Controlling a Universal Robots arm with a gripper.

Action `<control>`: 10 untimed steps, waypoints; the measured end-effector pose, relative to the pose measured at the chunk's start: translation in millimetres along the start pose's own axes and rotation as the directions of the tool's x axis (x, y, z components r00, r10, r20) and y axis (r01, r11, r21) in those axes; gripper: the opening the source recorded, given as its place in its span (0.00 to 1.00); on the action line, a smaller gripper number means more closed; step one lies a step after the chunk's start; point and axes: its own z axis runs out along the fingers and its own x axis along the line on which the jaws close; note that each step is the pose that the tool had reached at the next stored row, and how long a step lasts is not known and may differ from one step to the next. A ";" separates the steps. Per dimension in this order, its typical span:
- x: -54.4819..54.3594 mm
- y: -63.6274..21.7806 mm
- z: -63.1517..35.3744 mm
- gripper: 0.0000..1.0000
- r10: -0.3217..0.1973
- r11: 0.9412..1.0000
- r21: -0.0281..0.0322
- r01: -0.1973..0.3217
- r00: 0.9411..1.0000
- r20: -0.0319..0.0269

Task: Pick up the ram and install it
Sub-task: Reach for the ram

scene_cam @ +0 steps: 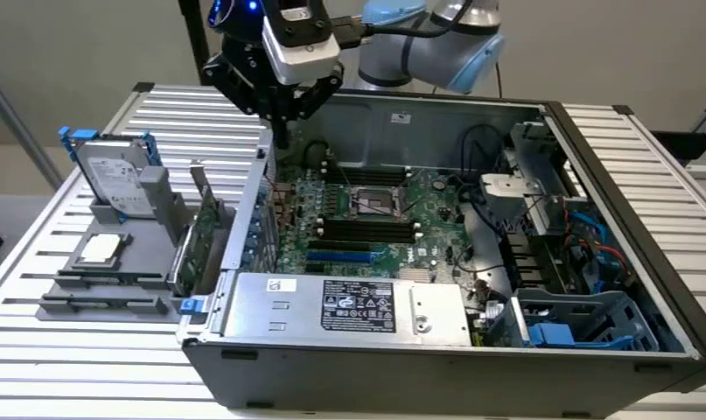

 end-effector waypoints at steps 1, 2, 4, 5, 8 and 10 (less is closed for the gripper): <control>3.5 -2.8 -0.2 0.00 0.000 1.000 0.000 0.000 1.000 0.000; 6.9 -5.6 -0.4 0.00 0.000 1.000 0.000 0.000 1.000 0.000; 13.8 -10.9 -0.8 0.00 0.000 1.000 0.000 0.000 1.000 0.000; 17.4 -13.6 -1.0 0.00 0.000 1.000 0.000 0.000 1.000 0.000; 28.0 -21.5 -1.5 0.00 0.000 1.000 0.000 0.000 1.000 0.000; 36.0 -26.3 -1.7 0.00 0.000 1.000 0.000 0.000 1.000 0.000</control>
